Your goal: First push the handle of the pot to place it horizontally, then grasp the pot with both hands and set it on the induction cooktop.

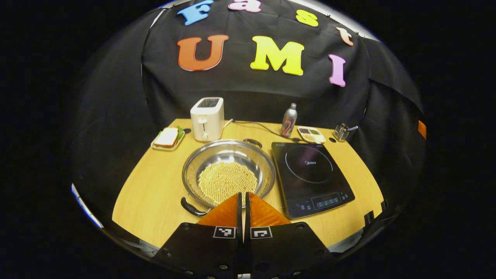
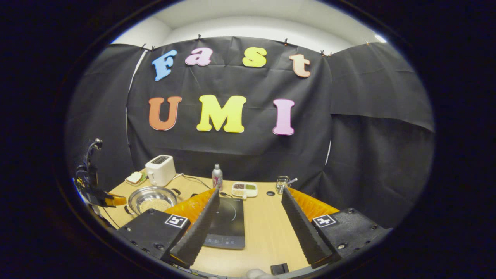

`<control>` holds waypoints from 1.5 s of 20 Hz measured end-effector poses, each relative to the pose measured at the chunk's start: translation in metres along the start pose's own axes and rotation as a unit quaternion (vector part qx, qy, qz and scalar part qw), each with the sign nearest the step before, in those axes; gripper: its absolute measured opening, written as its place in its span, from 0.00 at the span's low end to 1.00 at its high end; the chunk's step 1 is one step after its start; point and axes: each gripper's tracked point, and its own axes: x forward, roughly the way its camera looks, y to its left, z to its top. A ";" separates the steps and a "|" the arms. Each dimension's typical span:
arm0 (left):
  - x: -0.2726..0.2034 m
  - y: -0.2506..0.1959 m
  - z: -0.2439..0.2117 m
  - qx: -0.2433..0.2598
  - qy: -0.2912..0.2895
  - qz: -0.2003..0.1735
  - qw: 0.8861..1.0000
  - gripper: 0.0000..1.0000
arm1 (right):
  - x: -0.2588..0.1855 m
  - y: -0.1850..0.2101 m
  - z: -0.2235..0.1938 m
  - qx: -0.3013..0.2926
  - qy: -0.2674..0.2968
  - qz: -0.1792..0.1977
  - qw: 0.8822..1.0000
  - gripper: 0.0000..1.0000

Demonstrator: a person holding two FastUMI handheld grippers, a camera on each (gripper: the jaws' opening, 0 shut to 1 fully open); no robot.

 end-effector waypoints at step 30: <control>0.085 0.081 -0.085 0.012 0.191 0.061 0.980 0.10 | 0.028 -0.015 -0.044 0.010 0.066 -0.028 0.997 0.99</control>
